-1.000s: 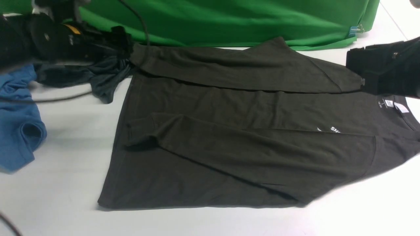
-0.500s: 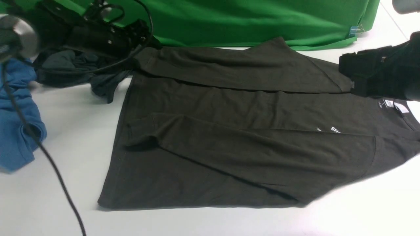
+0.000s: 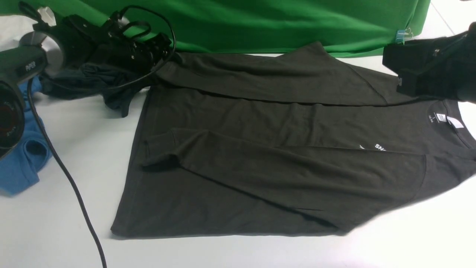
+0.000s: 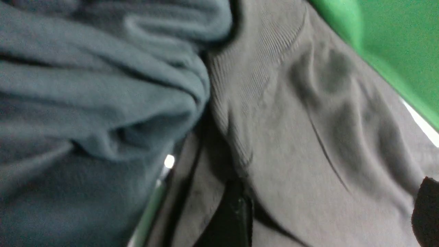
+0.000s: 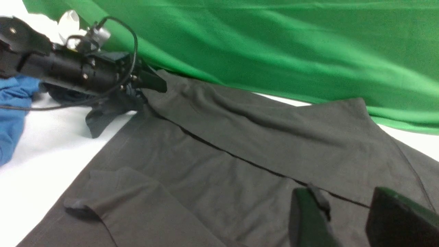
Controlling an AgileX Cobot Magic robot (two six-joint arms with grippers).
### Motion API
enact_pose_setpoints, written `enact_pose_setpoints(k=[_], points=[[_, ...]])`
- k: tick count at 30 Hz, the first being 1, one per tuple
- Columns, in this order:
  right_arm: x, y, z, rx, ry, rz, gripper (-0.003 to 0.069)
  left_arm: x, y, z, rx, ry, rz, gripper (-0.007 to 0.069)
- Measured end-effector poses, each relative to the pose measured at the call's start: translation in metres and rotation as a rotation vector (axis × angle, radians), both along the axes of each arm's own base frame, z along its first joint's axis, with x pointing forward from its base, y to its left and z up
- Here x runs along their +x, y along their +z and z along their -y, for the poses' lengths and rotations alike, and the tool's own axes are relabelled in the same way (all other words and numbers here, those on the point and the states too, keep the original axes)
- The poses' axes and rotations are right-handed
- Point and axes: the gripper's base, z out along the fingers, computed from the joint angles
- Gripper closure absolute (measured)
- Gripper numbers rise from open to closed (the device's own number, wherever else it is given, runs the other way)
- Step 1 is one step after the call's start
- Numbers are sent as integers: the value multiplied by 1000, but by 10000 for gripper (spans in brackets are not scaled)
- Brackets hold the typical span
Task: Fold a long-sleeved shirt on a white desktop.
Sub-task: 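Grab the top left corner of the dark shirt with the left gripper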
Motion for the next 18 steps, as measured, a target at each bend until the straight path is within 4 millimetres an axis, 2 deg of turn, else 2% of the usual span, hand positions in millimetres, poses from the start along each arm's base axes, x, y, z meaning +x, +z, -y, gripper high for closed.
enact_pose_setpoints(k=[5,18], points=[[0,1,0,7,1,13,418,4,-18,-1,-30,41,-16,7],[0,2,0,8,1,16,418,7,-19,-2,-72,82,0,126]])
